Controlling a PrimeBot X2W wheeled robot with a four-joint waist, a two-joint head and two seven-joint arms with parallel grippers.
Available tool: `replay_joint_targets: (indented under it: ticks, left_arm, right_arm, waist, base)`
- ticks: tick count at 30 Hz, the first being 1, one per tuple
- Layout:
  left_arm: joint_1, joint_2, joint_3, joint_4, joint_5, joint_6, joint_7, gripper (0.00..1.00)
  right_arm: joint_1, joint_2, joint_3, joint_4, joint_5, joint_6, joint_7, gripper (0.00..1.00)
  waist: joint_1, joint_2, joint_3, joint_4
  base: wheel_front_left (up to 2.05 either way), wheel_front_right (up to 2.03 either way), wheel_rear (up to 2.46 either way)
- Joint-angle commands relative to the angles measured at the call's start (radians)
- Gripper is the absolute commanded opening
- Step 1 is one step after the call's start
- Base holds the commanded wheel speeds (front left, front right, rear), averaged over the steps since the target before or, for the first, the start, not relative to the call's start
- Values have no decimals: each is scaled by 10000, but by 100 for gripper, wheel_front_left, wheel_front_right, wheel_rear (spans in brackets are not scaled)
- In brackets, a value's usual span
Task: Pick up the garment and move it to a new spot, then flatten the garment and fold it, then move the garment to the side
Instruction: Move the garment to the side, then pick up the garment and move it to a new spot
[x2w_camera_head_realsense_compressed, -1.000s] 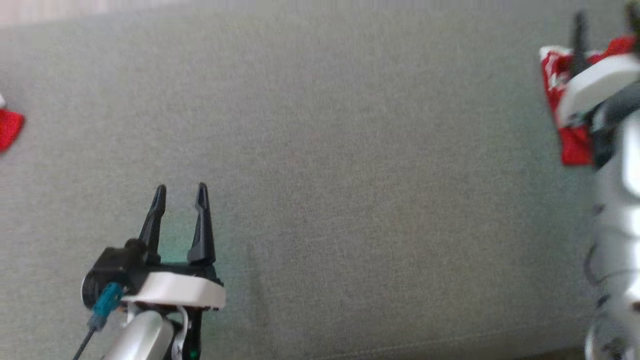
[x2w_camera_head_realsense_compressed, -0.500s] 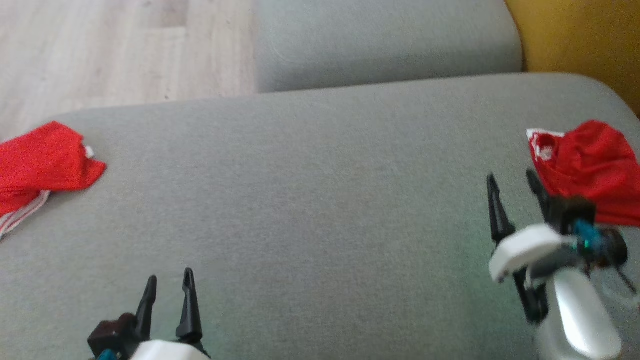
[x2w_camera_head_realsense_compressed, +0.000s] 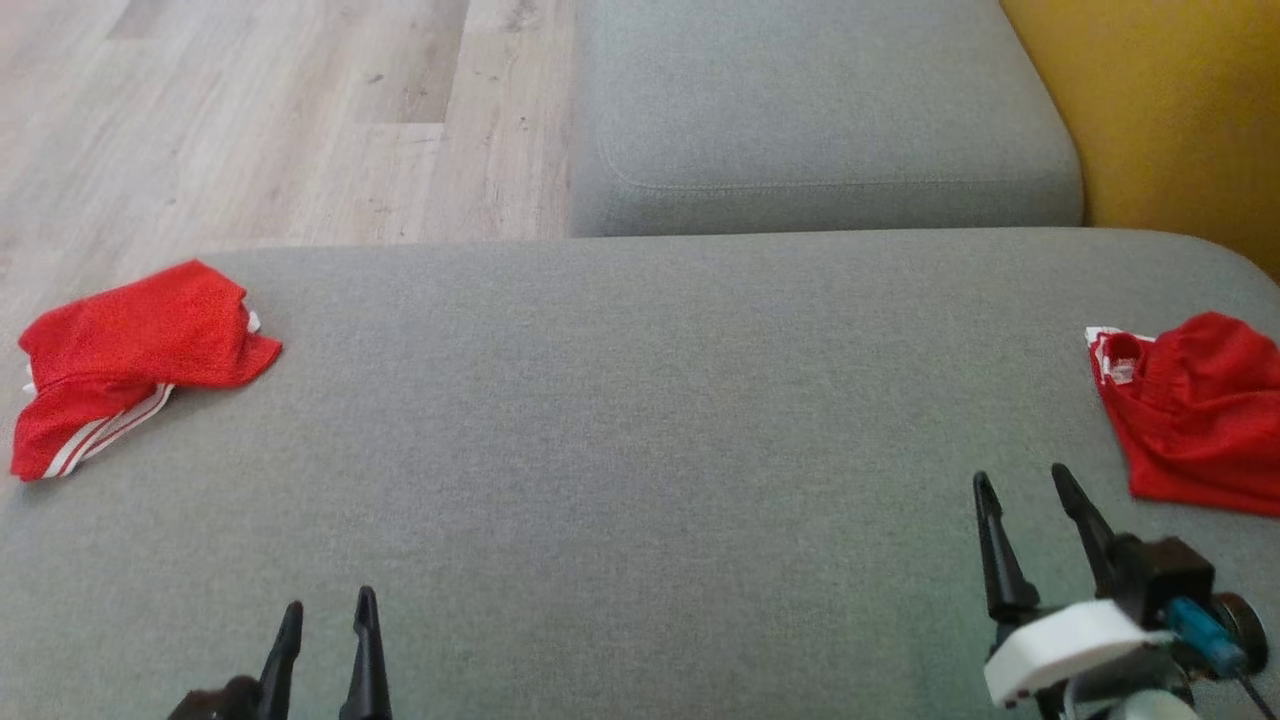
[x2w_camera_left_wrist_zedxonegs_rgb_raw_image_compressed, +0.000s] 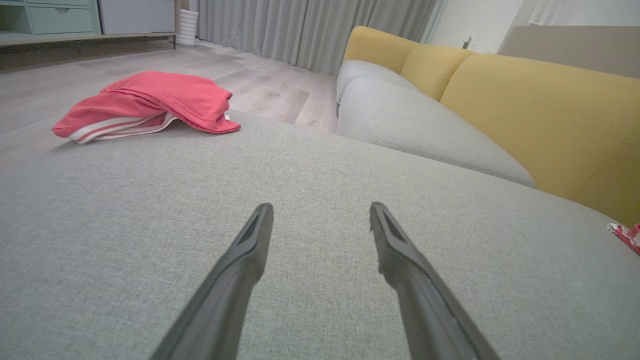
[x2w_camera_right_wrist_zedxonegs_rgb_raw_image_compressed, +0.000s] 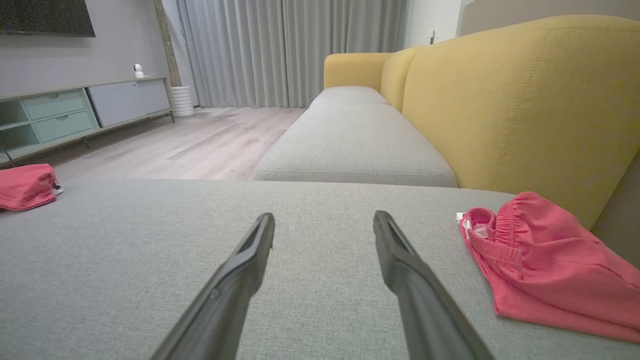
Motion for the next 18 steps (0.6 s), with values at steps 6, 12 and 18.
replay_joint_targets:
  ticks: [6,12,18]
  left_arm:
    - [-300,158,277,-598,-45,159,32,100]
    - [-279,244,239,-787,-32,254,156,100]
    - [-314,264,185,-847,-21,294,213,100]
  right_arm:
    - [228,-52,245,-769,404,65,63,100]
    - [371,-51,308,-827,521,65,109,100]
    - [402,-51,294,-816,561,65,151,100]
  waist:
    - [1,-1,-14,23]
    - [1,-1,-11,20]
    - [1,-1,4,102]
  base:
    - [0,0,0]
    - [0,0,0]
    - [0,0,0]
